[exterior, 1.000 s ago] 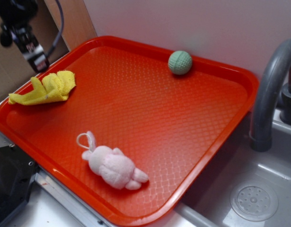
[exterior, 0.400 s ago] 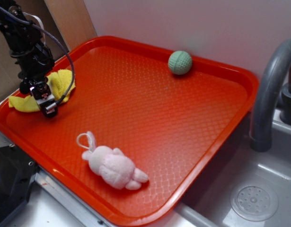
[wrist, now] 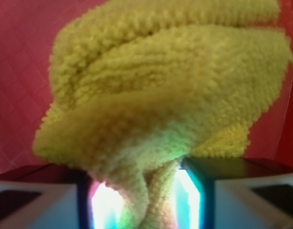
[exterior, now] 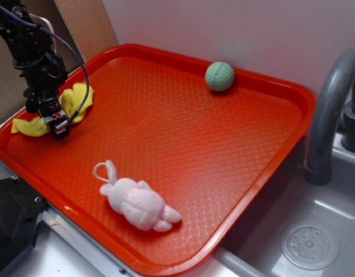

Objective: Grab the yellow cloth.

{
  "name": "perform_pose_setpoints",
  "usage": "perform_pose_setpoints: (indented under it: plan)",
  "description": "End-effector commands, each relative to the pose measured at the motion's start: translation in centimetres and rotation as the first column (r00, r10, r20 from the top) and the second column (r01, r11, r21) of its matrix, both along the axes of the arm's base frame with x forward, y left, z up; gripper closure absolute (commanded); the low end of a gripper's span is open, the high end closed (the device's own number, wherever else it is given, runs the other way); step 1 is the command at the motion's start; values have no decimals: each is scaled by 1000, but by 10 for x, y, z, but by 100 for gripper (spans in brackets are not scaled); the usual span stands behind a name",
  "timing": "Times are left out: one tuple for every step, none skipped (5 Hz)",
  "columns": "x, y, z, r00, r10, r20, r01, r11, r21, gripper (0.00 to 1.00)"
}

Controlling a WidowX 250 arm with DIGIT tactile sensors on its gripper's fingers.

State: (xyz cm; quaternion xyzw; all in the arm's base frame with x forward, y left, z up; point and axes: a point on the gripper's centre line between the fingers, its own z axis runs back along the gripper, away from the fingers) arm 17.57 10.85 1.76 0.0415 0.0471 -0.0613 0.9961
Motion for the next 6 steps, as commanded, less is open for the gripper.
perform_pose_setpoints:
  plan:
    - [-1, -1, 13, 999, 16, 33, -16, 1000, 10, 100]
    - [5, -38, 63, 981, 110, 160, -103, 993, -55, 100]
    - [12, -90, 111, 932, 272, 239, -280, 960, -2, 100]
    - [23, -133, 164, 881, 435, 185, -434, 900, -50, 100]
    - [28, -143, 217, 874, 452, 176, -438, 892, -114, 100]
    - [29, -137, 260, 869, 466, 166, -441, 882, -168, 100]
